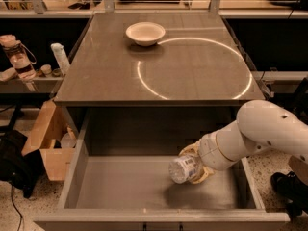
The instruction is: Place blue plastic bottle into top drawer
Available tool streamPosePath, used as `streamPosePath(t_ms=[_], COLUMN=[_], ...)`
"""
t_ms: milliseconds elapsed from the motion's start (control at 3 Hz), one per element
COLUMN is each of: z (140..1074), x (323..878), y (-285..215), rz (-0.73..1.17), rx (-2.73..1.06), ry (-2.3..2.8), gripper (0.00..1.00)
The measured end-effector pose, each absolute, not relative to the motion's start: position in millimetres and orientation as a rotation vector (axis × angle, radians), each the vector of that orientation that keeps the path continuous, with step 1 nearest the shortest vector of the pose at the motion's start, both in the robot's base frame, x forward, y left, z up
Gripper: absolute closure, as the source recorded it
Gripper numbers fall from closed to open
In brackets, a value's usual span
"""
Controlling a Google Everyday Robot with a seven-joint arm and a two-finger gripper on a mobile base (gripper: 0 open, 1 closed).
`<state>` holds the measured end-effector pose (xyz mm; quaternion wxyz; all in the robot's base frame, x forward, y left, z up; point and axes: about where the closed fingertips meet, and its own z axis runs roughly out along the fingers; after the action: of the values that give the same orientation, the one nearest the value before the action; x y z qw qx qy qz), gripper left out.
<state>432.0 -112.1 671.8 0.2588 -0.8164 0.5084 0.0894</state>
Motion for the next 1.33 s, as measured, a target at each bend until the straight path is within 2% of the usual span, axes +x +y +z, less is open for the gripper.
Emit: streamPosePath(t_ms=[667,1333], z=[639.7,639.7], x=[423.7,423.7], y=[-116.2,-116.2], rz=[0.323,0.324], rx=[-2.213,-2.213], ry=[1.445,1.445], gripper=[1.0,0.5])
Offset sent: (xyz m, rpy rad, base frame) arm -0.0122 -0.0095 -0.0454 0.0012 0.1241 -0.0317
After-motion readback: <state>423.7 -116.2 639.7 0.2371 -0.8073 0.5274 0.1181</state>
